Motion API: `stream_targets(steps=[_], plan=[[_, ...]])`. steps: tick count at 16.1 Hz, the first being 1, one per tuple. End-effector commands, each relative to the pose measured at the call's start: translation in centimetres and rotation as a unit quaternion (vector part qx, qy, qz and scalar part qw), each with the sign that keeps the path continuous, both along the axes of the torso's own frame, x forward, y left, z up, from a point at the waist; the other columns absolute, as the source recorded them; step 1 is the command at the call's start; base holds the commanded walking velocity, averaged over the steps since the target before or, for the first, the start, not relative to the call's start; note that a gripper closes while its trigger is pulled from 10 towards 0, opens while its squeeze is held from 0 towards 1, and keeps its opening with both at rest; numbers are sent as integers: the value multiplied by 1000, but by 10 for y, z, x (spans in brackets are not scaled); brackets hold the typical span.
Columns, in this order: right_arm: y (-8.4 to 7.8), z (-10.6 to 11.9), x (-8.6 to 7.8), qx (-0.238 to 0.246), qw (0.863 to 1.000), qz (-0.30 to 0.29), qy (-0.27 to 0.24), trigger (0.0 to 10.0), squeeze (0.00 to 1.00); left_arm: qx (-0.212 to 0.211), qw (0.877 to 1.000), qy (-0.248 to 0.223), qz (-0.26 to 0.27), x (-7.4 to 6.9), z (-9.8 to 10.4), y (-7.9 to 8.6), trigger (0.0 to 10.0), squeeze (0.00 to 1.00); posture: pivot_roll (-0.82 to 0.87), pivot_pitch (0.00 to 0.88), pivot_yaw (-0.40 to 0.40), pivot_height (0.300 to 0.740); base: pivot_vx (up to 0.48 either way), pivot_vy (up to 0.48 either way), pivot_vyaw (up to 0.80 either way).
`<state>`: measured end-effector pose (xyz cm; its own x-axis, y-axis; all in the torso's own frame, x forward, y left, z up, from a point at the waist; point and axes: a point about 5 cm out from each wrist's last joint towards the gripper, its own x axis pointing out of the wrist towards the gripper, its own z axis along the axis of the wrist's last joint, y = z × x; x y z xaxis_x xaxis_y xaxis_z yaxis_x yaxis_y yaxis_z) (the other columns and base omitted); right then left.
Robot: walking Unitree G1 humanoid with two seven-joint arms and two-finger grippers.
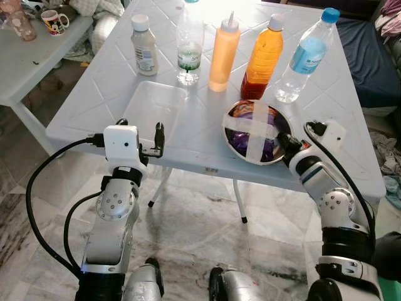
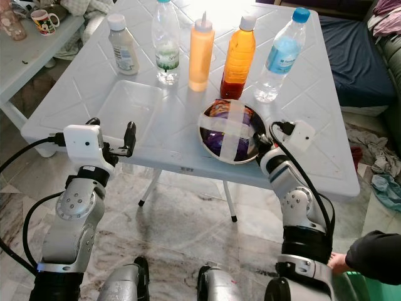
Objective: Restocking fridge
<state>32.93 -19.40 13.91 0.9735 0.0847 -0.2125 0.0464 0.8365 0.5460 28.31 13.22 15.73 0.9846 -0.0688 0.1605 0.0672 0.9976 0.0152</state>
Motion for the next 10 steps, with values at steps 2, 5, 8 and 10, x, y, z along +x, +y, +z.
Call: stream_targets(steps=[2, 5, 8, 10], plan=[[10, -26, -9, 2, 997, 15, 74, 0, 0, 3, 1000, -2, -1, -3, 0, -1, 10000, 0, 103, 216, -46, 740, 0, 0, 0], [22, -27, -16, 16, 996, 6, 82, 10000, 0, 3, 1000, 0, -1, -4, 0, -1, 10000, 0, 109, 215, -46, 740, 0, 0, 0], [13, -35, -24, -20, 995, -43, 83, 10000, 0, 2, 1000, 0, -2, -5, -1, -2, 10000, 0, 112, 207, -53, 740, 0, 0, 0], [12, -33, -26, -34, 996, -45, 74, 10000, 0, 1, 1000, 1, -3, -6, -3, -3, 10000, 0, 113, 204, -58, 740, 0, 0, 0]])
